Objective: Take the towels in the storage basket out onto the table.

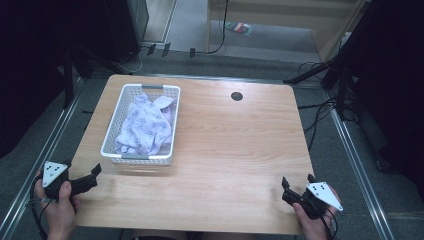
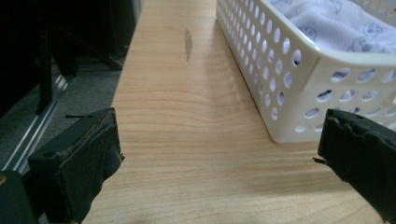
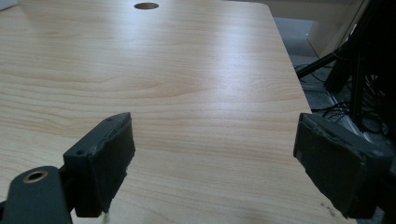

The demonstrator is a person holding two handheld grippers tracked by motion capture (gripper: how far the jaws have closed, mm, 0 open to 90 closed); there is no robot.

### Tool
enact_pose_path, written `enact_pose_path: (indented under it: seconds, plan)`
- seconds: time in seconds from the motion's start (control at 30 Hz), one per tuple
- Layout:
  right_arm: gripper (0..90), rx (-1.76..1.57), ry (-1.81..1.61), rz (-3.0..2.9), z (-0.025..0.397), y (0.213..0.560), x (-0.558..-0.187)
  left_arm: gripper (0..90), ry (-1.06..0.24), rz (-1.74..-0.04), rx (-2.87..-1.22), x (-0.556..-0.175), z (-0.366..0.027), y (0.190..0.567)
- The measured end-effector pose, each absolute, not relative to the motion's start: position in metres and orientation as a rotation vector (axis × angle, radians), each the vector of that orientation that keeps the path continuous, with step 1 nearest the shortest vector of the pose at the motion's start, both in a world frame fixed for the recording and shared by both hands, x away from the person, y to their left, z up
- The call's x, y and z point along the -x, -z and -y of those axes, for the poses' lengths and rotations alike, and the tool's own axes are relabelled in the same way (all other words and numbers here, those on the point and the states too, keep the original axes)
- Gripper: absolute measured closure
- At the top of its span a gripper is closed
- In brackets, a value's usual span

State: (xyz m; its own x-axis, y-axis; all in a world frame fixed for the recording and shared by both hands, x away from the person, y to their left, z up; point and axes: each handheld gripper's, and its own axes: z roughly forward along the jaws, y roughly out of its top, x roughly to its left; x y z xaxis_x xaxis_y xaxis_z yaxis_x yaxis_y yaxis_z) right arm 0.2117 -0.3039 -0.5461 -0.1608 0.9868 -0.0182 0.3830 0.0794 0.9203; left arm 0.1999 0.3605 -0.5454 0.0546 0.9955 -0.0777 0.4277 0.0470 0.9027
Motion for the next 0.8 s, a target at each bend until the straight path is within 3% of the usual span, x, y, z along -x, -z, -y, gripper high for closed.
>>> enact_pose_path:
  seconds: [0.27,0.8]
  plan:
    - [12.6,-1.382,-1.07,-1.646,0.304,0.546,-0.212,0.0,-0.755,-1.439,-1.43,-0.197,-0.354,0.509]
    - [12.6,-1.378,-1.066,-1.646,0.303,0.546,-0.212,0.0,-0.669,-1.456,-1.767,-0.249,-0.311,0.462]
